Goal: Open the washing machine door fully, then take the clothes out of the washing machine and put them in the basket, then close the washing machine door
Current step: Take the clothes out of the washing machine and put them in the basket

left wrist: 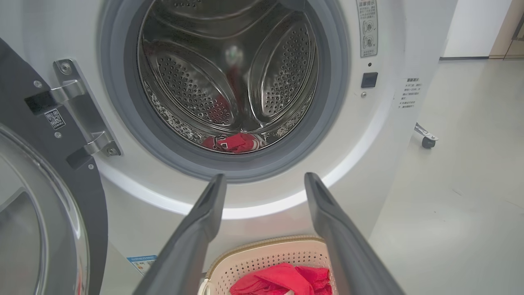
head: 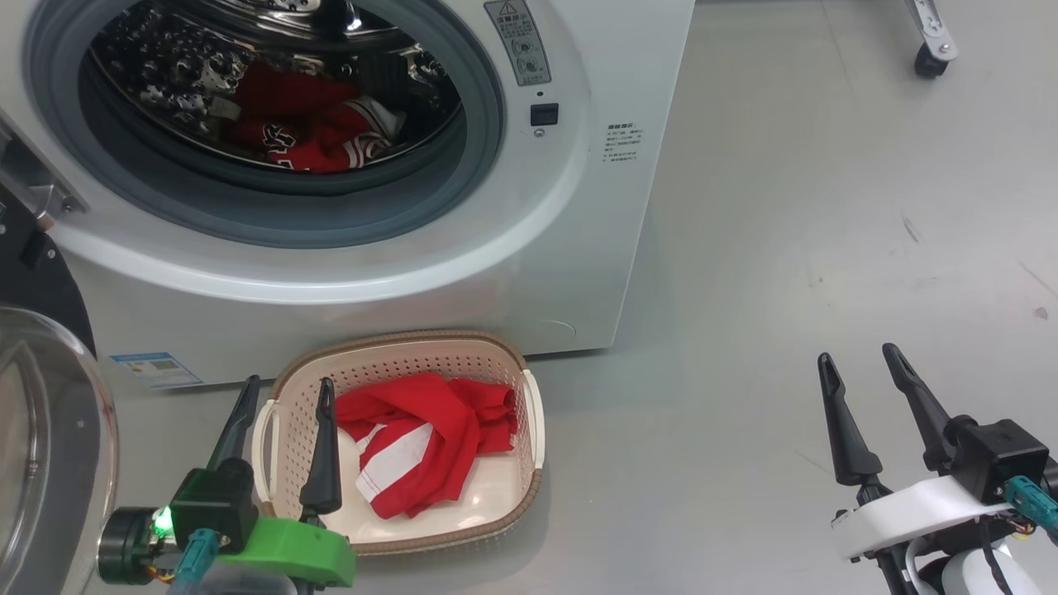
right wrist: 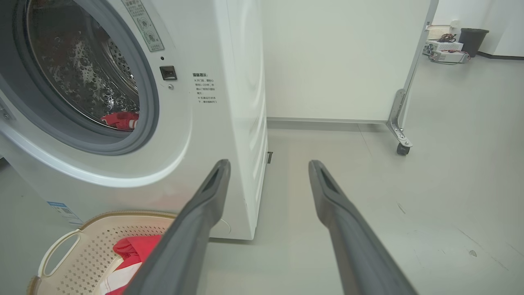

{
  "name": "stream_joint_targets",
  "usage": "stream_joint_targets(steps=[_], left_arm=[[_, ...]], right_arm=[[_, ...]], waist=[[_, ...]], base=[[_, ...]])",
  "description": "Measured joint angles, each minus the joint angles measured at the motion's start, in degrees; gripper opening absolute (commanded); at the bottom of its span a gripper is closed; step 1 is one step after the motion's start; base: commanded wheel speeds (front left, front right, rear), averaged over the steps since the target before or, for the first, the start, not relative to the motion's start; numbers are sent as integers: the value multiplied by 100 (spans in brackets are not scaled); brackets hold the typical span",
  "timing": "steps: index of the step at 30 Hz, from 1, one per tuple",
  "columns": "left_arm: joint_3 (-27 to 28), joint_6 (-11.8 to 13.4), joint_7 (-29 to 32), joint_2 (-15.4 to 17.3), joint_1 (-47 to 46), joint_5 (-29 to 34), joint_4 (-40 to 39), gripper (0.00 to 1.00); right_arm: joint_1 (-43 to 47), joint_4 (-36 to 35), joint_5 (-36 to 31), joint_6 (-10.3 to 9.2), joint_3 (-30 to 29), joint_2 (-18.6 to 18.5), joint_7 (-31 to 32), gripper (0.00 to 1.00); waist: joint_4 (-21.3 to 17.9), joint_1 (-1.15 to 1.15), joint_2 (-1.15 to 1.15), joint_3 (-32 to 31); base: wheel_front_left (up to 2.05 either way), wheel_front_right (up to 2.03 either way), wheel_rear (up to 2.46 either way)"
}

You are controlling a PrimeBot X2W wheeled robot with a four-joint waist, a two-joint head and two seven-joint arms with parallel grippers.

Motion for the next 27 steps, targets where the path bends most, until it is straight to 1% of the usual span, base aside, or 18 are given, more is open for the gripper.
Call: stream_joint_targets(steps=[6,8,11,18,22,25,27], left_arm=[[-13,-4,157,0,-109,-89,67,100],[-11,-8,243,0,-349,-170,156,100],[-13,-102,361,-1,-683,-215,286,100],[24,-261,758,25,-1592,-347,708,100],[60,-408,1057,107,-2159,-466,936,100],[85,-491,1322,237,-2632,-466,1093,100],[124,-523,1548,333,-2909,-469,1222,100]], right_arm=[[-8,-132,0,5,-7,-44,26,100],[-36,-202,0,9,-15,-63,66,100],[-121,-282,3,15,-35,-70,66,100],[-358,-372,20,110,-47,-73,65,100],[-528,-382,35,163,-42,-68,58,100],[-631,-380,73,170,-43,-49,30,100],[-705,-372,88,222,-35,-25,5,100]], waist=[[-59,0,0,245],[-99,0,0,406],[-149,0,0,590],[-292,0,0,1060],[-391,0,0,1335],[-473,0,0,1534],[-532,0,0,1661]], base=[[0,0,0],[0,0,0],[0,0,0],[0,0,0],[0,0,0],[0,0,0],[0,0,0]])
